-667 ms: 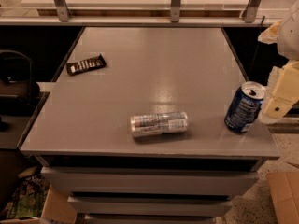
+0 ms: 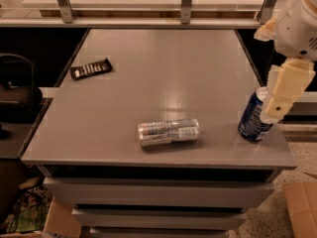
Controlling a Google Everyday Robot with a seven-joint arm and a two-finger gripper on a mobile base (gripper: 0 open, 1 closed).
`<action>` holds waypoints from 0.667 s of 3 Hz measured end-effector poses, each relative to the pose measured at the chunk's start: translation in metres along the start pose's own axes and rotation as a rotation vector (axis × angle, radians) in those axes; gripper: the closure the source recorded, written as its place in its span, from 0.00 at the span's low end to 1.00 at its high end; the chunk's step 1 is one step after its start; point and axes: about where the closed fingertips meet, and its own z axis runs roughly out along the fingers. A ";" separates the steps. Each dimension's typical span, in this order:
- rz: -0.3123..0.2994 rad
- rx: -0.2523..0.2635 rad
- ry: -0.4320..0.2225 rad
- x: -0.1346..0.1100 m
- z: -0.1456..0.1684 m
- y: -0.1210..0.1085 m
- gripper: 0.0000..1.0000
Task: Move redbull can near rxbar chocolate
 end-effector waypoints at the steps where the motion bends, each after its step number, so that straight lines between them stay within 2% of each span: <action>1: -0.103 -0.022 -0.017 -0.029 0.011 -0.005 0.00; 2: -0.183 -0.040 -0.030 -0.054 0.022 0.000 0.00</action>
Offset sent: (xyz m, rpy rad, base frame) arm 0.0141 0.0862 -0.0250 -0.0363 0.0334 0.2914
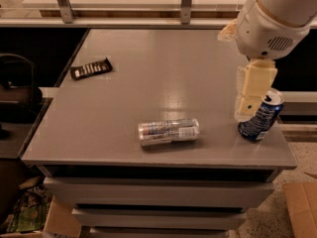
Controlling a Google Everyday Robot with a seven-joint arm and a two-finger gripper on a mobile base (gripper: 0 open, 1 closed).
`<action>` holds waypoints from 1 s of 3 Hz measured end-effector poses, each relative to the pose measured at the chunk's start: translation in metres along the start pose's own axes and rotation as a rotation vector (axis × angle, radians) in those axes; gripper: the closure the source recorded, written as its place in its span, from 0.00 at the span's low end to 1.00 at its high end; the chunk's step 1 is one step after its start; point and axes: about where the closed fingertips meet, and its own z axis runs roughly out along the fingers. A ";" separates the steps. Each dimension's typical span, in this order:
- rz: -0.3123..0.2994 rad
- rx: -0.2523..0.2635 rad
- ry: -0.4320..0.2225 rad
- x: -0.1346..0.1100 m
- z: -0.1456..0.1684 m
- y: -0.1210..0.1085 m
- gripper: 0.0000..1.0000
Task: Move redbull can near rxbar chocolate
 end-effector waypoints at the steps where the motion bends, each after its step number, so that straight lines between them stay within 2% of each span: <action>1: -0.063 -0.014 0.010 -0.022 0.014 0.008 0.00; 2: -0.098 -0.059 0.033 -0.036 0.041 0.019 0.00; 3: -0.091 -0.109 0.062 -0.045 0.069 0.028 0.00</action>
Offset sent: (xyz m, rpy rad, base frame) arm -0.0153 0.0620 -0.0712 -0.1025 0.1008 0.1334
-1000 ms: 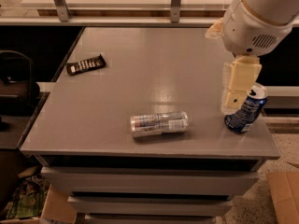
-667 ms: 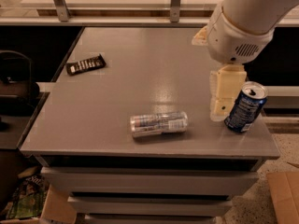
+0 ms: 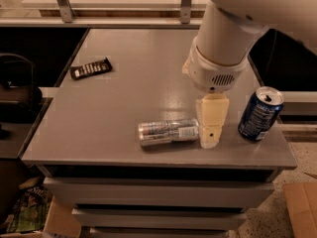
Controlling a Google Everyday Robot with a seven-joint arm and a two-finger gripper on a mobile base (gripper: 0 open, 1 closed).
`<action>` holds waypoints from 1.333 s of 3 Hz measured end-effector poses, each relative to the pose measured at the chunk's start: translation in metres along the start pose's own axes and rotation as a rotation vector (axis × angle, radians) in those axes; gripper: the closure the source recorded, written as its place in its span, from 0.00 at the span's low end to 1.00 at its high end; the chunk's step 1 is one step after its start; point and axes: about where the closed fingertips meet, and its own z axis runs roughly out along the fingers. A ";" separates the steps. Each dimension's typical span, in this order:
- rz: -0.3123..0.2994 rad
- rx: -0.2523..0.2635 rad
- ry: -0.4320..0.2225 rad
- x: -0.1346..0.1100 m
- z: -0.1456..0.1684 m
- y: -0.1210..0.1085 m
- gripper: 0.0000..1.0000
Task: Move redbull can near rxbar chocolate
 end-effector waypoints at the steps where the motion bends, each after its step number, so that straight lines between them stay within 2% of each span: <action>1: 0.015 -0.036 0.009 -0.010 0.020 0.003 0.00; 4: 0.054 -0.090 -0.087 -0.034 0.052 0.009 0.00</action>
Offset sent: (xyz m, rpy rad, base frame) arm 0.0005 0.0348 -0.0439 0.0494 0.0959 -0.0357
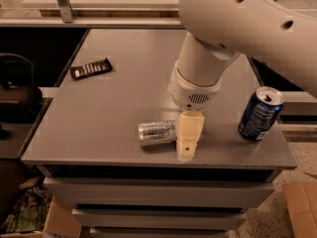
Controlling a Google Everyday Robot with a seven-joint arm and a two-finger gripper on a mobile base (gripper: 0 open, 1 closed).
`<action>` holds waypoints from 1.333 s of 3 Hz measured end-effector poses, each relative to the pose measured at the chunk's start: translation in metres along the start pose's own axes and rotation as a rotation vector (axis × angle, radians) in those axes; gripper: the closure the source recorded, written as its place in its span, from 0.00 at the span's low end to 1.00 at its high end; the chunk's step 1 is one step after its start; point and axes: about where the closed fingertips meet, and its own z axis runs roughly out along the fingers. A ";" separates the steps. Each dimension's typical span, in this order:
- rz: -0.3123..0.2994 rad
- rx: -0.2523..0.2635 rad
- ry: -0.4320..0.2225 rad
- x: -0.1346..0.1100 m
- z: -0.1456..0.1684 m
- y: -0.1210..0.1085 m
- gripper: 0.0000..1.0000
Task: Move redbull can near rxbar chocolate
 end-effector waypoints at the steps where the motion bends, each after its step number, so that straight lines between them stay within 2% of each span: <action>1: 0.019 0.006 -0.027 -0.003 0.009 0.000 0.16; 3: 0.049 0.007 -0.058 -0.006 0.018 0.002 0.64; 4: 0.052 0.032 -0.067 -0.004 0.007 -0.004 0.86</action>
Offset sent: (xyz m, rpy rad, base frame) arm 0.0013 0.0086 -0.0221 0.0707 0.0139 -0.0606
